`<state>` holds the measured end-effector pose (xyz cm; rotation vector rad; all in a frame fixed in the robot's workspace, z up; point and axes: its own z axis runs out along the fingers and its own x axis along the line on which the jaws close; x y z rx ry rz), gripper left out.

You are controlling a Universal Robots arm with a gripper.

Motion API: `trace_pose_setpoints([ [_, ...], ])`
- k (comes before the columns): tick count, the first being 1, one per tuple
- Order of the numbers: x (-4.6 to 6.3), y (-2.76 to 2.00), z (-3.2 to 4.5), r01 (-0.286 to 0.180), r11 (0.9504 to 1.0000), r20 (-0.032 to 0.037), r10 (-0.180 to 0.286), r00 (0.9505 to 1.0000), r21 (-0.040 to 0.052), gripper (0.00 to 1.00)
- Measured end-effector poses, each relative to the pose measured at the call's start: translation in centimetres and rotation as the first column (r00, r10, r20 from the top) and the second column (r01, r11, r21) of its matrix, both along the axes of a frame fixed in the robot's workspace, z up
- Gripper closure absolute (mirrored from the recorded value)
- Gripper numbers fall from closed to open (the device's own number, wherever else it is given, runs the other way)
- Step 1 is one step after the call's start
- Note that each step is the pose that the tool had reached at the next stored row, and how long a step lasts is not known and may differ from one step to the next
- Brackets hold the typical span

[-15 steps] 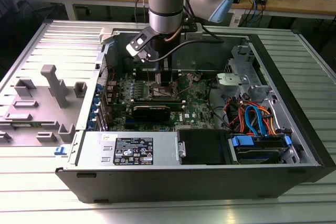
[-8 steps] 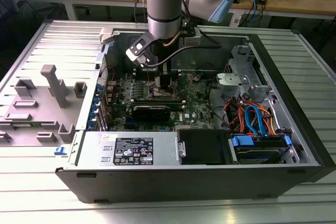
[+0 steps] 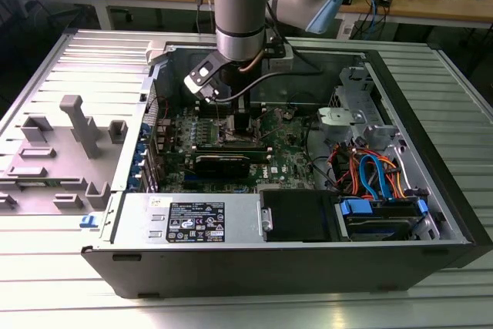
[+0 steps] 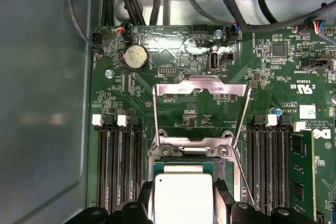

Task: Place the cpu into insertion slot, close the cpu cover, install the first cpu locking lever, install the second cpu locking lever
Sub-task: 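Place the cpu into insertion slot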

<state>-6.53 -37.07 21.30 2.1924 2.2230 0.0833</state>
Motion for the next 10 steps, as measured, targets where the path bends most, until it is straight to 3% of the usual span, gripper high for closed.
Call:
trace_pose_setpoints([
  [10,-0.23,-0.07,-0.58,0.005,1.0,0.0,-0.005,1.0,-0.0005,0.45],
])
